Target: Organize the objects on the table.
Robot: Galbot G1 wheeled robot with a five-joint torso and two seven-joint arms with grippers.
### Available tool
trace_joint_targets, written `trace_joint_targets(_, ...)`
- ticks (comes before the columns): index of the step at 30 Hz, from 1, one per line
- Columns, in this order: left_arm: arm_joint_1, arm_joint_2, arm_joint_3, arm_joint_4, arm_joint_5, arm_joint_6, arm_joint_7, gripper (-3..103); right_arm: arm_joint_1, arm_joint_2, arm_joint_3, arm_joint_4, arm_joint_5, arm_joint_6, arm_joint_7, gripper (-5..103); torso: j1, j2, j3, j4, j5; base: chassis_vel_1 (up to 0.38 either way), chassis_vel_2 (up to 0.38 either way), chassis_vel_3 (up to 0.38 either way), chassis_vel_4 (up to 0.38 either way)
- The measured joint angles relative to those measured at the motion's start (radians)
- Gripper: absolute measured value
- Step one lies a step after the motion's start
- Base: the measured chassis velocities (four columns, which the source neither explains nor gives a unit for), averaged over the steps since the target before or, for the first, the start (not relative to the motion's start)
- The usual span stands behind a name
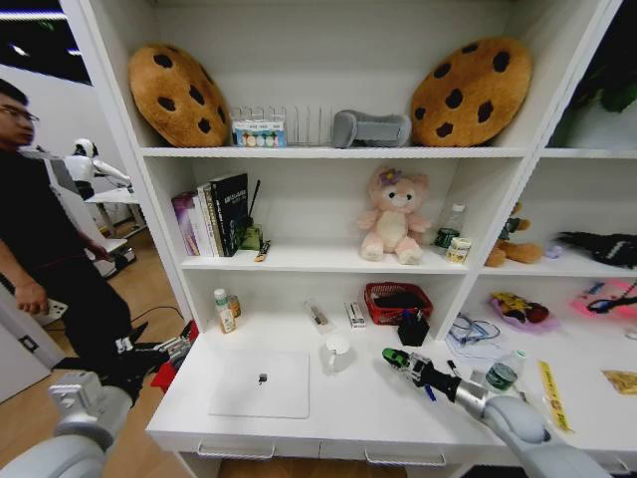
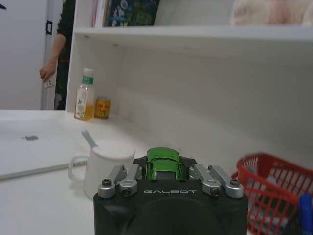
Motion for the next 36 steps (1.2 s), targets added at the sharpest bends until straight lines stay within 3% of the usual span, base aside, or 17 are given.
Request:
trace_joint_targets(7, 0.000, 0.000, 0.000, 0.000, 0.000, 0.000, 0.000, 100, 0.022, -0.100, 0.054, 0.169, 0.173, -0.072, 0.039, 36, 0.000, 0.000, 0.000, -0.0001, 0.0003, 0.000, 0.000, 0.000, 0.000)
trace_joint_targets(10, 0.000, 0.000, 0.000, 0.000, 0.000, 0.000, 0.000, 100, 0.133, -0.175, 0.030, 0.204, 0.290, -0.132, 0.072, 36, 0.000, 0.000, 0.000, 0.0001, 0.0001, 0.000, 0.000, 0.000, 0.000)
trace_joint_targets(11, 0.000, 0.000, 0.000, 0.000, 0.000, 0.000, 0.000, 100, 0.133, -0.175, 0.030, 0.204, 0.290, -0.132, 0.072, 36, 0.000, 0.000, 0.000, 0.0001, 0.0001, 0.000, 0.000, 0.000, 0.000)
trace_joint_targets(14, 0.000, 0.000, 0.000, 0.000, 0.000, 0.000, 0.000, 100, 0.343, -0.254, -0.067, 0.171, 0.397, -0.195, 0.097, 36, 0.000, 0.000, 0.000, 0.0003, -0.0004, 0.000, 0.000, 0.000, 0.000)
trace_joint_targets(15, 0.000, 0.000, 0.000, 0.000, 0.000, 0.000, 0.000, 100, 0.343, -0.254, -0.067, 0.171, 0.397, -0.195, 0.097, 36, 0.000, 0.000, 0.000, 0.0003, -0.0004, 0.000, 0.000, 0.000, 0.000)
trace_joint_targets(18, 0.000, 0.000, 0.000, 0.000, 0.000, 0.000, 0.000, 100, 0.591, -0.271, -0.255, 0.089, 0.428, -0.222, 0.103, 36, 0.000, 0.000, 0.000, -0.0002, 0.0010, 0.000, 0.000, 0.000, 0.000)
trace_joint_targets(19, 0.000, 0.000, 0.000, 0.000, 0.000, 0.000, 0.000, 100, 0.673, -0.267, -0.321, 0.064, 0.436, -0.231, 0.105, 36, 0.000, 0.000, 0.000, 0.0001, 0.0002, 0.000, 0.000, 0.000, 0.000)
trace_joint_targets(22, 0.000, 0.000, 0.000, 0.000, 0.000, 0.000, 0.000, 100, 0.735, -0.257, -0.375, 0.044, 0.441, -0.240, 0.104, 36, 0.000, 0.000, 0.000, 0.0002, -0.0004, 0.000, 0.000, 0.000, 0.000)
trace_joint_targets(24, 0.000, 0.000, 0.000, 0.000, 0.000, 0.000, 0.000, 100, 0.889, -0.208, -0.528, -0.028, 0.454, -0.267, 0.105, 36, 0.000, 0.000, 0.000, 0.0000, 0.0006, 0.000, 0.000, 0.000, 0.000)
trace_joint_targets(25, 0.000, 0.000, 0.000, 0.000, 0.000, 0.000, 0.000, 100, 0.889, -0.208, -0.528, -0.028, 0.454, -0.267, 0.105, 36, 0.000, 0.000, 0.000, 0.0000, 0.0006, 0.000, 0.000, 0.000, 0.000)
trace_joint_targets(31, 0.000, 0.000, 0.000, 0.000, 0.000, 0.000, 0.000, 100, 1.196, -0.057, -0.831, -0.214, 0.490, -0.300, 0.094, 36, 0.000, 0.000, 0.000, 0.0006, -0.0001, 0.000, 0.000, 0.000, 0.000)
trace_joint_targets(36, 0.000, 0.000, 0.000, 0.000, 0.000, 0.000, 0.000, 100, 1.304, 0.033, -0.950, -0.290, 0.493, -0.304, 0.094, 36, 0.000, 0.000, 0.000, 0.0005, -0.0001, 0.000, 0.000, 0.000, 0.000)
